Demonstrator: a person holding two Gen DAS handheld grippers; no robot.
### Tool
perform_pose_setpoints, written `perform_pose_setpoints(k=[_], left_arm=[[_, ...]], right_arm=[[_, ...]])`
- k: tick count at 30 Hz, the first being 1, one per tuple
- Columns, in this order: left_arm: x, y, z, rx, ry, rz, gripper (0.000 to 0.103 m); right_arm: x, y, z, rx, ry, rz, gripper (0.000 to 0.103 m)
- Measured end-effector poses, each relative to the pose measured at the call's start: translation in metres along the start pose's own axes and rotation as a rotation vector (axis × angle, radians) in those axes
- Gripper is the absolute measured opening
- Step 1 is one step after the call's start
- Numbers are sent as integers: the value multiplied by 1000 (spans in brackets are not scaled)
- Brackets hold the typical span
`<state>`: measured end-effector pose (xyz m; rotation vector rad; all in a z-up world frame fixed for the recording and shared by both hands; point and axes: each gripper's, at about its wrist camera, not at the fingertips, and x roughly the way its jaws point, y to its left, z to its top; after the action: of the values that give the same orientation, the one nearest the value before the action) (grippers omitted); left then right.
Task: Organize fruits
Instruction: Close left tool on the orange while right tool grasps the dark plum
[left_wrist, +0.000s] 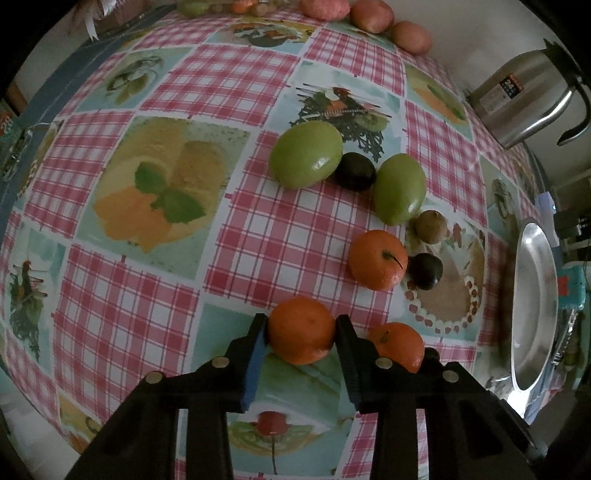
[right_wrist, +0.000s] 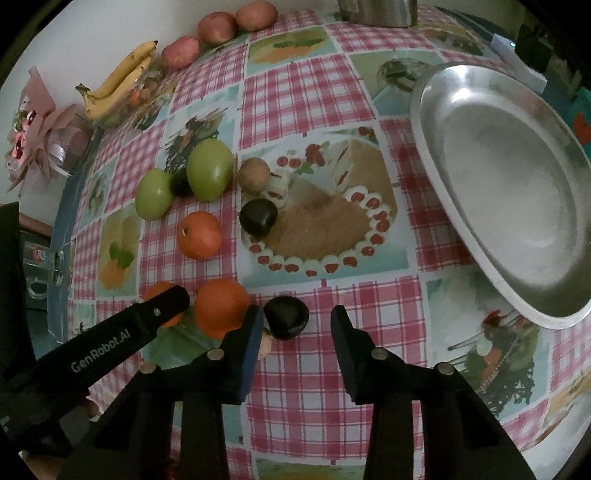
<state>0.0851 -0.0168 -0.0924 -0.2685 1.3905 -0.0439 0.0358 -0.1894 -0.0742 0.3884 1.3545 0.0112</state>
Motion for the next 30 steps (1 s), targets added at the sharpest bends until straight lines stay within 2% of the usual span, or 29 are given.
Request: perform_pose_setpoints(k=[7,19,30], left_arm=[[-3,6,0,4,5,-15,39],[-5,4,1,6,8,-22,39],[-10,8,3,-8,-11,-30,39]], right_arm=[[5,-1,3,23,15,14,38],[13,5,5,12,25,54,27],[9,4,6,11,7,84,26]])
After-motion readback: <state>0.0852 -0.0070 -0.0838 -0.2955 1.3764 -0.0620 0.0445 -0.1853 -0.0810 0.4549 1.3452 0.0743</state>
